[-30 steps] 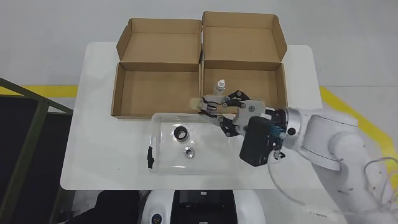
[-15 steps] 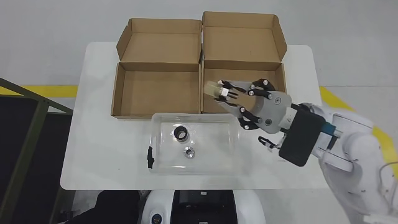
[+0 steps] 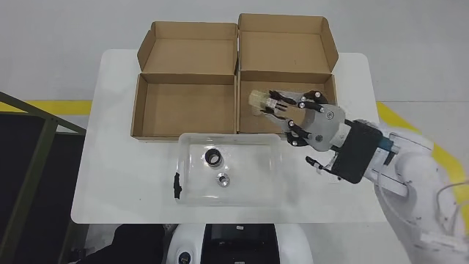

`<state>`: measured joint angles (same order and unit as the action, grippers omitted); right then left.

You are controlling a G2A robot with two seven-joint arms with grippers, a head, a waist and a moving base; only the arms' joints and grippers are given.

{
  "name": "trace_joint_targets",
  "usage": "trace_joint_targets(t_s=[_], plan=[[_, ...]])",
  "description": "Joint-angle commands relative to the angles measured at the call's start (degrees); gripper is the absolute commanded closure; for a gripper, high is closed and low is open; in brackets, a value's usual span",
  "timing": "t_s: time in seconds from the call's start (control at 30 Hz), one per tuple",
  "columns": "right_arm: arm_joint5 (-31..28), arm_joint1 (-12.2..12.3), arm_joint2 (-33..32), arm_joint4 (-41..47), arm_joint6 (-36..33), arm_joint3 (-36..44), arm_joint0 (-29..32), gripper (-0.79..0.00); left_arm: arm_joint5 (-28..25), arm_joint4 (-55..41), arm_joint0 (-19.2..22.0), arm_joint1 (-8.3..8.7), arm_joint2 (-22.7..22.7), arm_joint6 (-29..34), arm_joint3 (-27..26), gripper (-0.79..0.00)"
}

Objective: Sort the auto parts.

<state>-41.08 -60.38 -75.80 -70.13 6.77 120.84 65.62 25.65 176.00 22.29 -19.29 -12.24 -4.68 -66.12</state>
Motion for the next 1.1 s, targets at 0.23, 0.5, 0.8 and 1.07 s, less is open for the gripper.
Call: trace_joint_targets(t_s=[0.23,0.5,0.8,1.07], plan=[[-2.65,0.2,0.76,2.14,-9.92,-6.8,-2.36,0.0,0.0,0.0,0.0,0.0,0.0,0.0,0.0,-0.785],[-3.01,0.19,2.24,4.27,-16.2,-11.5,-4.18,0.0,0.0,0.0,0.0,0.0,0.0,0.0,0.0,-0.785],[-2.27,0.19,3.63,4.88,-20.86,-17.8,-4.62,0.0,0.0,0.0,0.0,0.0,0.0,0.0,0.0,-0.785],[-1.66,0.29,3.84,4.94,-23.39,-22.35,-5.07,0.0,0.0,0.0,0.0,0.0,0.0,0.0,0.0,-0.785]])
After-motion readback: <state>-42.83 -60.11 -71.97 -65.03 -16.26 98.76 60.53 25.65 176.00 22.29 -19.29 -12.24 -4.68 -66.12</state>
